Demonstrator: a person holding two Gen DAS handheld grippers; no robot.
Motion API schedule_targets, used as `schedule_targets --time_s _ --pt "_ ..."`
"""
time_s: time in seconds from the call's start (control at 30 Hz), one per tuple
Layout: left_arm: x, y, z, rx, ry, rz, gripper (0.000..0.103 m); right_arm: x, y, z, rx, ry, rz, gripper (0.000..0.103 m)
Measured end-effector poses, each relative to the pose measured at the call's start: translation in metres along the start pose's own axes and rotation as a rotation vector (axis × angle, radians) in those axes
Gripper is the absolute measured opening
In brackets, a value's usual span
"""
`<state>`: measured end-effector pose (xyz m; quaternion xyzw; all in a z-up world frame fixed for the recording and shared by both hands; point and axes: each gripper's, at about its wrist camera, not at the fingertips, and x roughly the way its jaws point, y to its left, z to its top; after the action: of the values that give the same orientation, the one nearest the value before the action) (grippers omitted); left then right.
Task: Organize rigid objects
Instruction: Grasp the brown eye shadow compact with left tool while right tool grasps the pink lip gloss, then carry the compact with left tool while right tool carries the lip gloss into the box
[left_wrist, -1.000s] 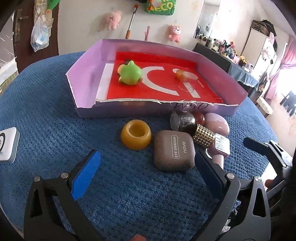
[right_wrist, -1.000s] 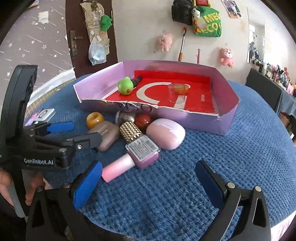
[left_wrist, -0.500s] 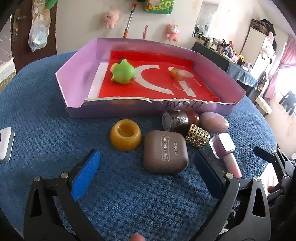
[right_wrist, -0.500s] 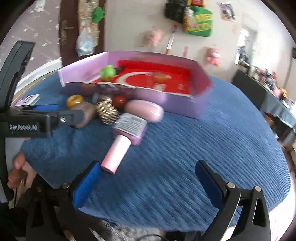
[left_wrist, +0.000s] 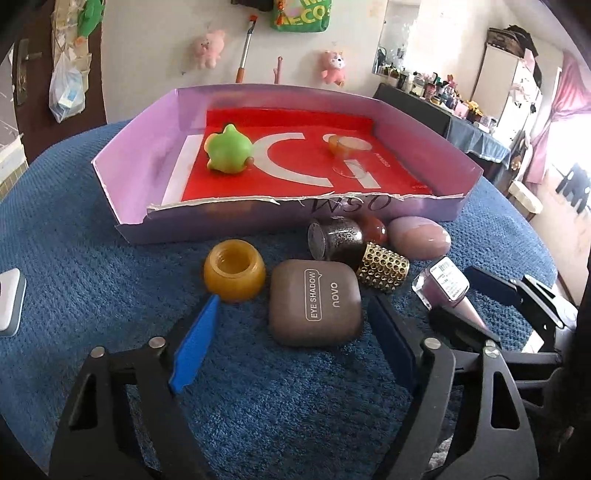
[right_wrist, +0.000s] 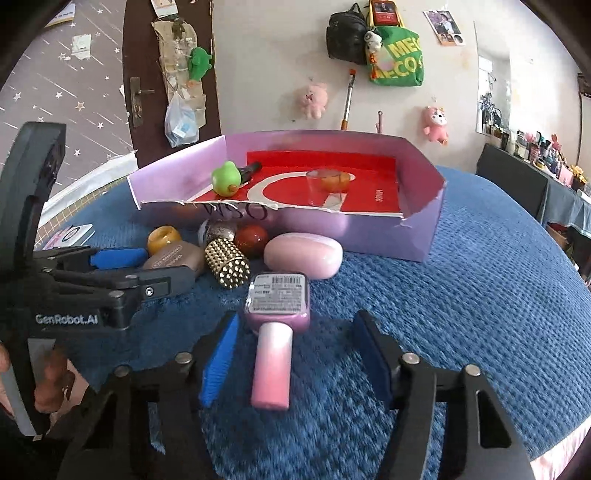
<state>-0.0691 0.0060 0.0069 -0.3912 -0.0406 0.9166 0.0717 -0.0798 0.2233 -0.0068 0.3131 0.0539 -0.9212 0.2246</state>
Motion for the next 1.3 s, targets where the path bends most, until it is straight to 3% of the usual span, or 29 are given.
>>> schedule_targets --time_s 0.2,0.3,0.33,0.37,0.7,1.3 --pt "0.001 -0.001 -0.001 0.014 -0.017 0.009 0.075 0.011 0.002 0.003 -0.034 -0.028 -0.011 0.058" --pt "0.002 -0.002 0.0 0.024 -0.024 0.006 0.066 0.013 0.002 0.003 -0.049 -0.042 -0.001 0.049" --pt "0.001 -0.003 0.0 0.024 -0.025 -0.01 0.056 0.013 0.003 0.003 -0.057 -0.044 -0.004 0.042" --pt "0.001 -0.003 0.0 0.024 -0.024 -0.027 0.049 0.012 0.004 0.004 -0.063 -0.041 -0.009 0.042" --pt "-0.012 -0.009 -0.002 0.058 -0.051 -0.038 0.049 0.004 0.004 0.008 -0.049 -0.009 0.027 0.042" --pt "-0.05 -0.002 0.006 0.038 -0.139 -0.04 0.049 -0.032 0.012 0.038 -0.049 -0.072 0.097 0.042"
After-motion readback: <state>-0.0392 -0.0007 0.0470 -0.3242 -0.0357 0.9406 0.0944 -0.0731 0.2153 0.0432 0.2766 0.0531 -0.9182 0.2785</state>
